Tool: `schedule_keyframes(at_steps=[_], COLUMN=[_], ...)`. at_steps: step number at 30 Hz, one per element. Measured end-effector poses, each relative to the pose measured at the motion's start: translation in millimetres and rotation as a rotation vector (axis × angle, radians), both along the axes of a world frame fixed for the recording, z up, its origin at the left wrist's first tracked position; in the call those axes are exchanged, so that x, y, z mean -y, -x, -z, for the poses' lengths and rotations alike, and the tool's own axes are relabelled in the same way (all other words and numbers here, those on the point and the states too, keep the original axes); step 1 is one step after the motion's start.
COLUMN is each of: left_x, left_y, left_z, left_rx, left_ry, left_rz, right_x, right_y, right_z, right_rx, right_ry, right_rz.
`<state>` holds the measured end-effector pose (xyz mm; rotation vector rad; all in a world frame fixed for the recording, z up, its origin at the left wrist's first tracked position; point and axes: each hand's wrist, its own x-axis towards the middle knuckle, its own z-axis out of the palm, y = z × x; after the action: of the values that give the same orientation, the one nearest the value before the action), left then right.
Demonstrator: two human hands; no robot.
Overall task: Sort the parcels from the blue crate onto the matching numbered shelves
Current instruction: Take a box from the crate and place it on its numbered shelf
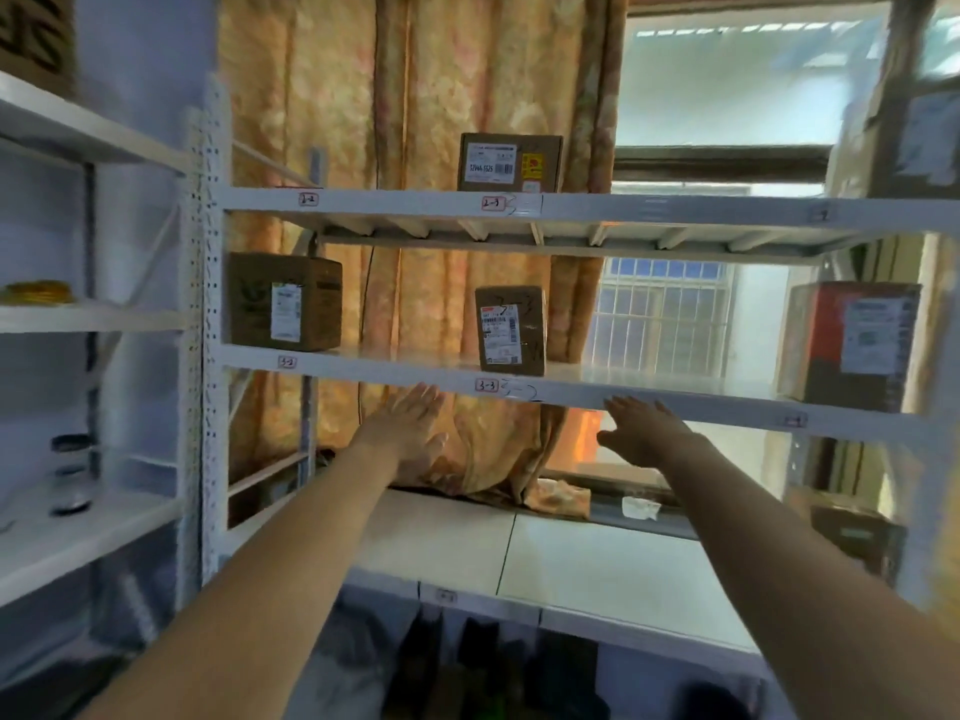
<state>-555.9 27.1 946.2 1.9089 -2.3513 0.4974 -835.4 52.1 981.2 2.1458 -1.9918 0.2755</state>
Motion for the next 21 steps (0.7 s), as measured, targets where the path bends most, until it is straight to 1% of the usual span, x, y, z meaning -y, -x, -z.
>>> schedule_keyframes(at_steps=[3,6,11,16,18,21], left_x=[-12,-23,-48,-91,-112,-141], left_y=[-20,-49,-109,-210,-252,-311], left_z=[-5,-6,9,65,96,156], left_rx=[-0.001,-0.020,-0.039,-0.072,-0.084,-0.166], left_ry=[0.031,0.048,0.027,-0.070,-0.126,-0.179], left_rz=[0.000,-0.022,-0.081,-0.230,-0.313,-0.446], right_x=[-13,-21,-10,-23,-19,-6], right_y=[-12,-46,-111,-202,-241,-297], right_z=[-7,-7,19,59,85,133], right_rx=[-0.001,0.011,0.030,0.071,0.059,0.041], right_ry=[0.018,0.032,0.015,-0.158,-0.211,-0.316], right_rz=[0.034,-0.009,-0.080,-0.204,-0.267,-0.368])
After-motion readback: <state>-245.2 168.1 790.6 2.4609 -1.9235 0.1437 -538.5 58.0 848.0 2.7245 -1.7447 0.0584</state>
